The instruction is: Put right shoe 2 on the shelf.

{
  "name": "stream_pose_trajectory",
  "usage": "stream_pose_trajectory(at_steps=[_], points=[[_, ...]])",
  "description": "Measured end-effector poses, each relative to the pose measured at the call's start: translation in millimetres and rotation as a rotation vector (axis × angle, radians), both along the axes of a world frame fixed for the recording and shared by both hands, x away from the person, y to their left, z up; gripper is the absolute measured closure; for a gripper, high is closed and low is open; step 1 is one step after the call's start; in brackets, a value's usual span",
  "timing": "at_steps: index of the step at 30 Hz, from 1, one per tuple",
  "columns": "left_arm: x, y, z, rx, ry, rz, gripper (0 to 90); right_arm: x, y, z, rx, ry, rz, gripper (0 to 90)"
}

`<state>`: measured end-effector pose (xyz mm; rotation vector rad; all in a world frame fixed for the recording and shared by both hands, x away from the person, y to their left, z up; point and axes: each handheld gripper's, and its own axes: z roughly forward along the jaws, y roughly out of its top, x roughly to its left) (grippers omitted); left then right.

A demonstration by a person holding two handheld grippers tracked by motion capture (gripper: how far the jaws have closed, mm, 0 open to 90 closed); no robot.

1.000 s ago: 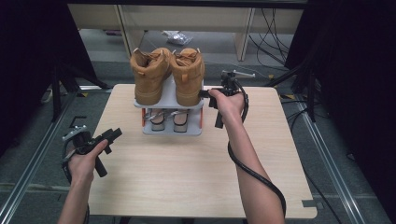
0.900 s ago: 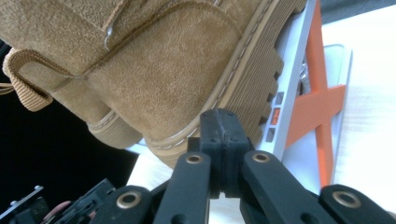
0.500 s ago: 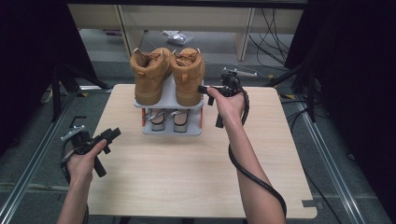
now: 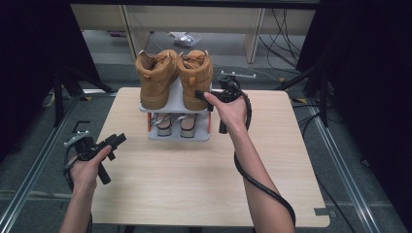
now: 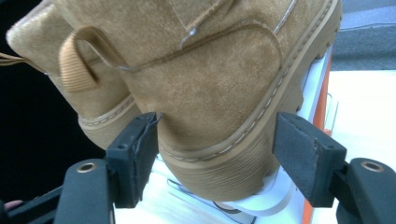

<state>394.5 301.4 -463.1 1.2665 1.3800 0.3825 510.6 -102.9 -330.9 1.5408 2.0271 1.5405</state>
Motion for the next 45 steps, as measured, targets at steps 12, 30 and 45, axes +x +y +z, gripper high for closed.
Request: stream_pose_trajectory(at_steps=[12,30,45], points=[[-0.2,-0.9,-1.4,0.015,0.005,-0.002,50.4,-12.3,-16.7,-4.1,0.002,0.001,-0.021,32.2],[-0.1,-4.8,-6.1,0.044,0.033,-0.01,50.0,-43.6,-72.1,-35.6,-0.101,0.016,-0.012,37.9],[0.5,-5.8,-10.8,0.06,0.046,-0.009,49.8,-76.2,-123.9,-80.5,-0.157,0.022,-0.033,45.2]])
